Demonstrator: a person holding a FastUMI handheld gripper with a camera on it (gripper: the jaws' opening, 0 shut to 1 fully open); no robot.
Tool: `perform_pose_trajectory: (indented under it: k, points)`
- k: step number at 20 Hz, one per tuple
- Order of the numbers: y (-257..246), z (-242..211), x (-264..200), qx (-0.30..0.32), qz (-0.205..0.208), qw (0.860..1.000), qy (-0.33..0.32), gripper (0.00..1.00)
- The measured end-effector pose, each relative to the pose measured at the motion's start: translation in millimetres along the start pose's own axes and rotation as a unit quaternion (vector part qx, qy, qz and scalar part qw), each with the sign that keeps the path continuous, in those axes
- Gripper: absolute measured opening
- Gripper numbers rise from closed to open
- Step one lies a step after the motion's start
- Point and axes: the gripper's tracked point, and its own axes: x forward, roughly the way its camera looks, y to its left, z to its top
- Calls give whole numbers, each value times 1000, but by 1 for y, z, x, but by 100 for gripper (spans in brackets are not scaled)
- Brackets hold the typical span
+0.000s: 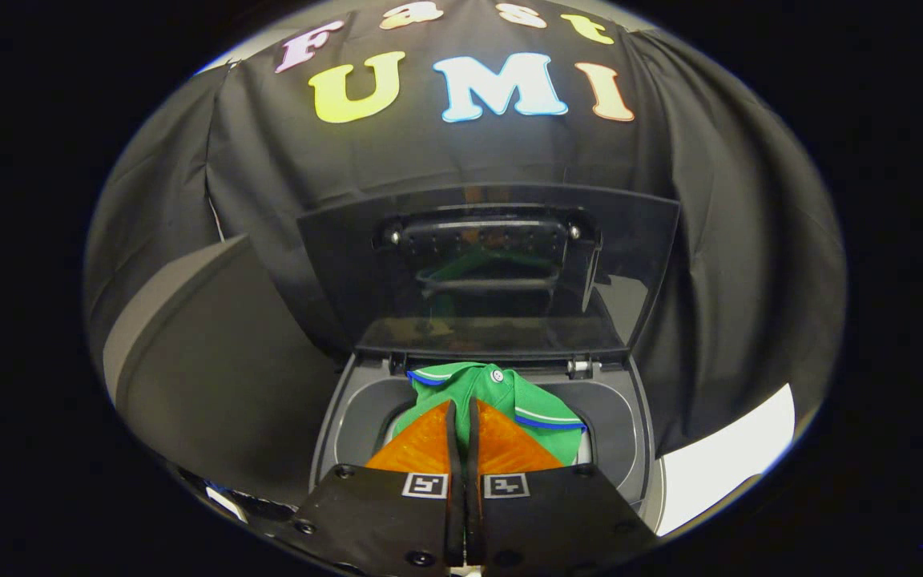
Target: Put the clothes into the washing machine and then close the washing machine lid.
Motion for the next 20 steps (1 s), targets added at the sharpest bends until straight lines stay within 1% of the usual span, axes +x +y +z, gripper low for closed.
perform_pose_trajectory:
  k: [3,8,13,17,20]
  points:
    - [-2,-13,3,0,-10,1000,11,3]
    - [-3,-23,2,2,-23,1000,16,9]
    - [3,-7,-7,14,-17,1000,-8,13]
    - [-1,3,-13,18,-28,999,-23,96]
    - [1,4,-17,19,-31,999,-33,96]
